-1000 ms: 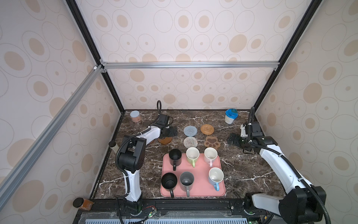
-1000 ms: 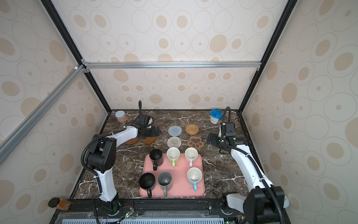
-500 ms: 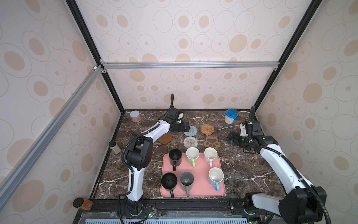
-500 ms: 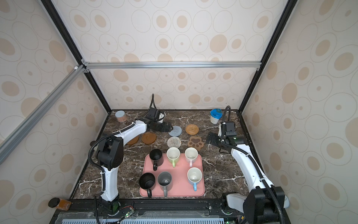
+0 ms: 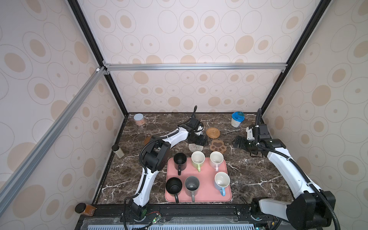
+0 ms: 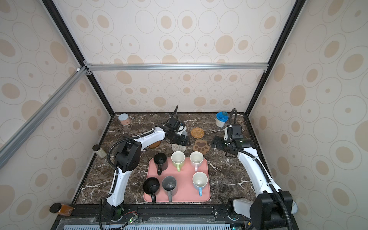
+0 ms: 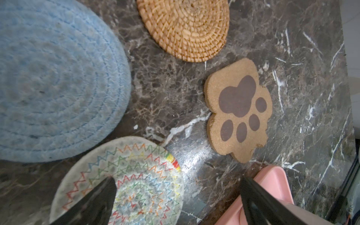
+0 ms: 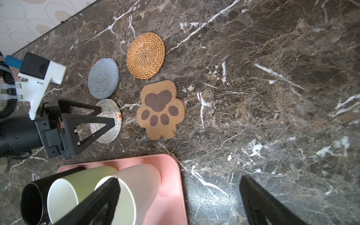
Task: Place cups on coasters
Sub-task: Move the coaster to the top-center of the table.
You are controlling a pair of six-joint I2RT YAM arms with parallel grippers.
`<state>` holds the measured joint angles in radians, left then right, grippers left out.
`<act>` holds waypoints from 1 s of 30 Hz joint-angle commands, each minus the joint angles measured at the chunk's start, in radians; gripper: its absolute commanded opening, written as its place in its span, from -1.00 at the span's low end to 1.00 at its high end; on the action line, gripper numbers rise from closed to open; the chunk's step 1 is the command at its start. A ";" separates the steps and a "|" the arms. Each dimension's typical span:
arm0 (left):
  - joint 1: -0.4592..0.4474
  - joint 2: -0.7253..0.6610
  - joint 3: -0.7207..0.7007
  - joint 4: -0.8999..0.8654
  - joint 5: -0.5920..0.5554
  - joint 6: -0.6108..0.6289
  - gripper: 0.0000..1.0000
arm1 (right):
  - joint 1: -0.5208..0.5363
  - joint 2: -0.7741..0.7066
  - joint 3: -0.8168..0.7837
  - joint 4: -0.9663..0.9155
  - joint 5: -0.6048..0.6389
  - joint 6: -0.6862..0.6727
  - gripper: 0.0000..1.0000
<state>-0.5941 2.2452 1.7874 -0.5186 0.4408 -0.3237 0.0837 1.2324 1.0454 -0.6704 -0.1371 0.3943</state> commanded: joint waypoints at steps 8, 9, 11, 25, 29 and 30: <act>0.030 0.056 0.016 -0.080 -0.101 0.014 1.00 | 0.001 -0.003 0.018 -0.032 0.017 -0.009 1.00; 0.036 0.061 0.015 -0.079 -0.103 0.016 1.00 | 0.001 -0.005 0.017 -0.032 0.018 -0.009 0.99; 0.046 0.072 0.021 -0.081 -0.114 0.024 1.00 | 0.001 -0.007 0.015 -0.036 0.023 -0.009 0.99; 0.117 0.097 0.068 -0.086 -0.195 0.018 1.00 | 0.000 -0.015 -0.003 -0.029 0.030 -0.001 0.99; 0.120 0.097 0.068 -0.086 -0.193 0.017 1.00 | -0.001 -0.013 -0.007 -0.026 0.027 0.000 1.00; 0.120 0.096 0.066 -0.083 -0.187 0.017 1.00 | 0.001 -0.013 -0.006 -0.026 0.028 -0.001 1.00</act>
<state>-0.4782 2.2967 1.8431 -0.5434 0.2691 -0.3172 0.0837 1.2324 1.0451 -0.6819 -0.1192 0.3950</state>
